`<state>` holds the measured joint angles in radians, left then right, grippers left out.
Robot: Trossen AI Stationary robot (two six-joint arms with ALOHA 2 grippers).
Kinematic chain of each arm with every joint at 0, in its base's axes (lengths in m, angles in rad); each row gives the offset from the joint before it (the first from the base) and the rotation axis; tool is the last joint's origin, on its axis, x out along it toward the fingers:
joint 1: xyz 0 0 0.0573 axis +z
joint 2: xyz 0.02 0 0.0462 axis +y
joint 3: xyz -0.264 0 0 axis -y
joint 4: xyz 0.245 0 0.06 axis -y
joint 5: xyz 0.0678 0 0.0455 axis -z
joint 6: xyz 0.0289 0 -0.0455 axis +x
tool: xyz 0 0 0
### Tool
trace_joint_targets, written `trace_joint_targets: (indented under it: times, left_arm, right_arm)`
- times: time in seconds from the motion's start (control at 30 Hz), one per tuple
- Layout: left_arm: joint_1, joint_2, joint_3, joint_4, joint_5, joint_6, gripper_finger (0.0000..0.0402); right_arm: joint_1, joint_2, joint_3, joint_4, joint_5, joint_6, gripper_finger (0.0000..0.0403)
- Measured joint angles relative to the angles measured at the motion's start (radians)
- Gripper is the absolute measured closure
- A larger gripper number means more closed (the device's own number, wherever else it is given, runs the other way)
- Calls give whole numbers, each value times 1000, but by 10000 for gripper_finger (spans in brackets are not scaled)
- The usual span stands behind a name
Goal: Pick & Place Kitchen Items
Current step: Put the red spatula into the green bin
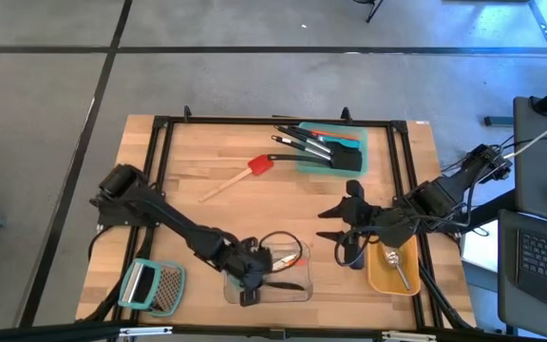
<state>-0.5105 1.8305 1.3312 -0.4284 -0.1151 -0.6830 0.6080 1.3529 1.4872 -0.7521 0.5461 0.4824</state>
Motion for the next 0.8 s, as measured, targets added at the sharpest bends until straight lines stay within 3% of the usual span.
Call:
trace_joint_targets:
  times: [0.37,0.57,0.67,0.8]
  left_arm:
    - [71,-204,0,-87,-338,75,284]
    - [120,-279,0,-383,-526,-71,292]
    - [147,-285,0,-525,-549,-150,296]
    - [178,-276,0,-588,-541,-88,302]
  right_arm:
    - [-23,-5,0,15,-13,26,201]
    - [-90,-14,0,-13,-79,34,201]
    - [-168,-13,0,-19,-150,28,201]
    - [-302,16,0,-16,-247,-57,201]
